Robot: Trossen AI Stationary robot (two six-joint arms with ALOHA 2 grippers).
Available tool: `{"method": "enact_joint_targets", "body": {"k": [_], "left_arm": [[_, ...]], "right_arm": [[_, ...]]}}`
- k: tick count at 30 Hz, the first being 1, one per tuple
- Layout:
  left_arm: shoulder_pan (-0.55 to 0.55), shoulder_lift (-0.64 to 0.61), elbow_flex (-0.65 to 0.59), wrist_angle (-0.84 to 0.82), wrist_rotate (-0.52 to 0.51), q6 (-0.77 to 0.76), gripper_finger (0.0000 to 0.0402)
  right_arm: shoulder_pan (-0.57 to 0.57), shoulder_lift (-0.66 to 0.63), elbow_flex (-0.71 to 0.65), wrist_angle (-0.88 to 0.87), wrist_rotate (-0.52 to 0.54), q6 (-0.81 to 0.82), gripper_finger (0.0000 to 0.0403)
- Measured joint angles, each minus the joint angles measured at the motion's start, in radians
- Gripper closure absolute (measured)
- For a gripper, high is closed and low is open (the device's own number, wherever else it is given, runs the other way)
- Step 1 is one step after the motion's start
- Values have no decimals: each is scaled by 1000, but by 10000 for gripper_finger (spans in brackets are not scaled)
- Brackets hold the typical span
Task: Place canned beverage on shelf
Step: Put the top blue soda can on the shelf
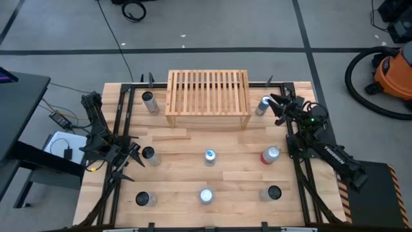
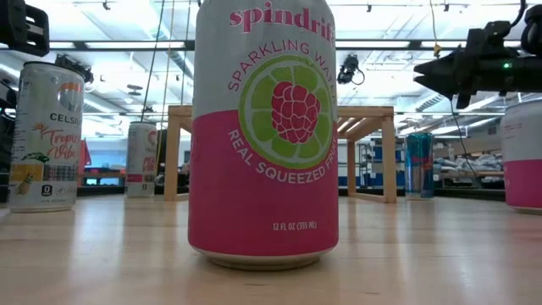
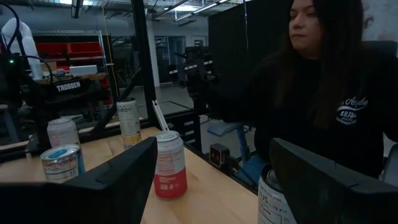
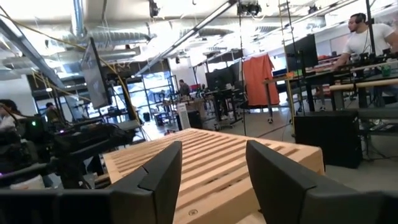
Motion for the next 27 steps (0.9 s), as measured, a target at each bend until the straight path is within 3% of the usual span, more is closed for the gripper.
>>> {"method": "enact_joint_targets", "body": {"k": [17, 27], "left_arm": [[0, 0, 0, 0, 2, -79, 88], [0, 0, 0, 0, 1, -79, 88]], "right_arm": [[0, 0, 0, 17, -62, 80, 214], [0, 0, 0, 17, -90, 44, 173]]}}
